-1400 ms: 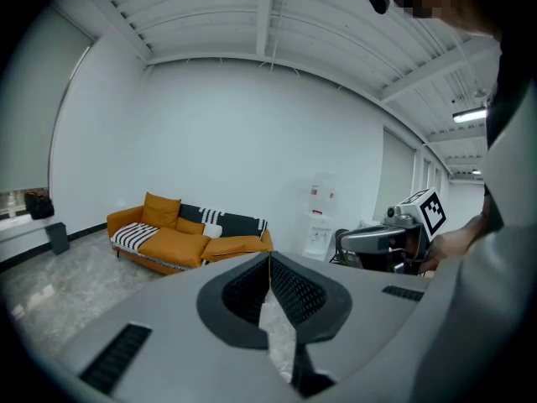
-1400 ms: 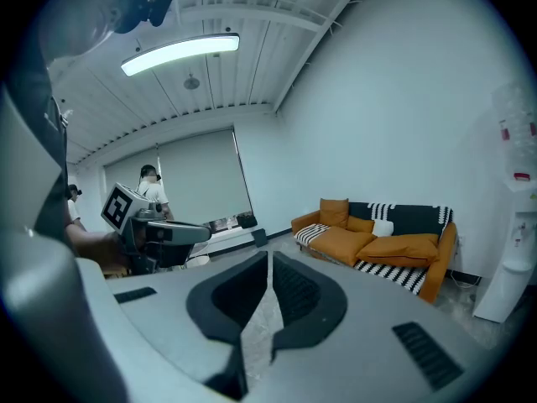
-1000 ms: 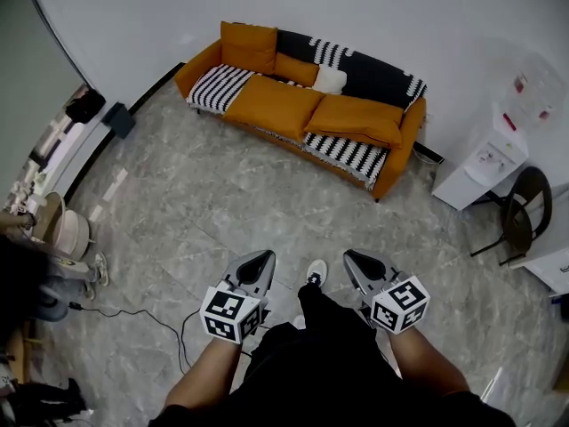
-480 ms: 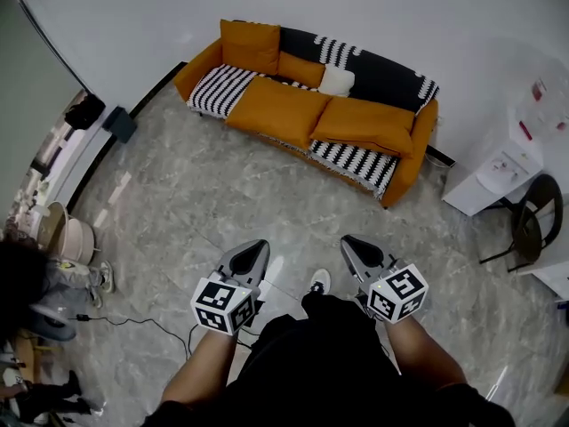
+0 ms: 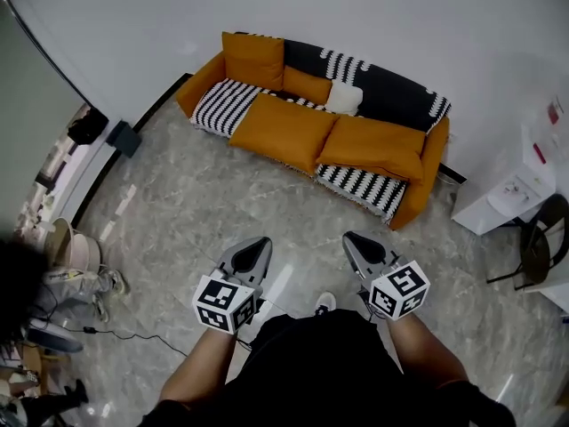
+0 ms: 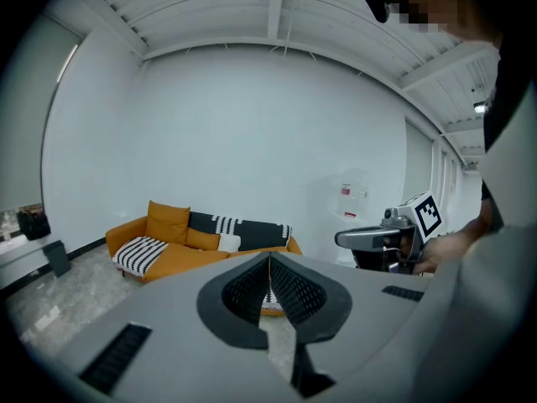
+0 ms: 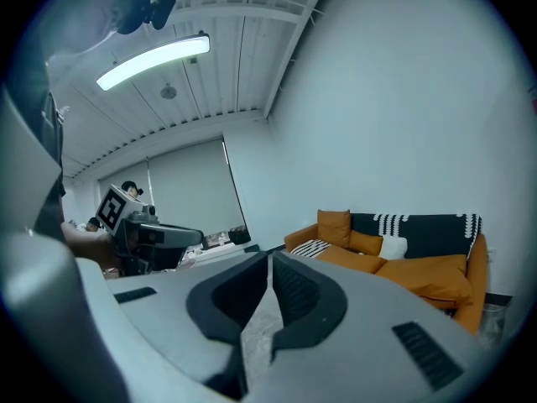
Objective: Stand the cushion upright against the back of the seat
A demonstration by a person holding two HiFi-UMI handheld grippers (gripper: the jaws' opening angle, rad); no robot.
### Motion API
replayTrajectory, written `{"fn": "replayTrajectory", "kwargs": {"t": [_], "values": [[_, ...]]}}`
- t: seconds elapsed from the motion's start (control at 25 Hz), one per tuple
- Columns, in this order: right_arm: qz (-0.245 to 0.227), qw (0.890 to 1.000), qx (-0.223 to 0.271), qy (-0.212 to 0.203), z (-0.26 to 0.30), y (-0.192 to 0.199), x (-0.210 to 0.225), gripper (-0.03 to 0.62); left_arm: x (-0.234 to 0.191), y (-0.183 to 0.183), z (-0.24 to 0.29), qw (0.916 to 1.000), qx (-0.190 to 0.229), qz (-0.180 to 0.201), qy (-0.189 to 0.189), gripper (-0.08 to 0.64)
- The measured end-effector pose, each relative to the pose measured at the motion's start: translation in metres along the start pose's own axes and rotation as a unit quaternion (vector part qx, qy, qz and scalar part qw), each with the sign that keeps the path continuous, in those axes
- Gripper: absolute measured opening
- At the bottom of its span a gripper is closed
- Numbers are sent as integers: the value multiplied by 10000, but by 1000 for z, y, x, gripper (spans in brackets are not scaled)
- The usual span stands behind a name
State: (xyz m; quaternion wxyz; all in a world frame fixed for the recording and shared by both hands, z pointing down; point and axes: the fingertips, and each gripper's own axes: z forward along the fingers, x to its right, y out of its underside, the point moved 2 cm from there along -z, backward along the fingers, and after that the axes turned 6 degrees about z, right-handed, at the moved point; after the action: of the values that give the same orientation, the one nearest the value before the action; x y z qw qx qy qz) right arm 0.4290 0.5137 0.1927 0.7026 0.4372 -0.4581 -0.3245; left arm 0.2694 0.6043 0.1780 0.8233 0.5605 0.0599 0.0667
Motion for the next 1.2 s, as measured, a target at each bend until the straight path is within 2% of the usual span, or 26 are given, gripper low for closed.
{"fn": "replayTrajectory", "kwargs": {"t": [0.24,0.44,0.72,0.92,1.08,1.2], "values": [[-38,9996,-173,-233,38,-5,24,40,-27,8,30,9995,-137,-203,-206,17],[59,9988,-351,-332,65,-1,33,40,-41,10,35,9991,-342,-18,-268,17],[-47,9986,-441,-273,116,-12,38,40,-89,2,60,9997,-193,-110,-91,17],[22,9991,-427,53,158,-21,49,40,-136,-5,88,9997,-141,-96,185,17],[-36,9988,-442,192,199,-38,44,40,-188,-21,103,9996,-8,43,293,17],[-99,9984,-471,302,234,-51,43,40,-231,-29,119,9994,85,12,341,17]]}}
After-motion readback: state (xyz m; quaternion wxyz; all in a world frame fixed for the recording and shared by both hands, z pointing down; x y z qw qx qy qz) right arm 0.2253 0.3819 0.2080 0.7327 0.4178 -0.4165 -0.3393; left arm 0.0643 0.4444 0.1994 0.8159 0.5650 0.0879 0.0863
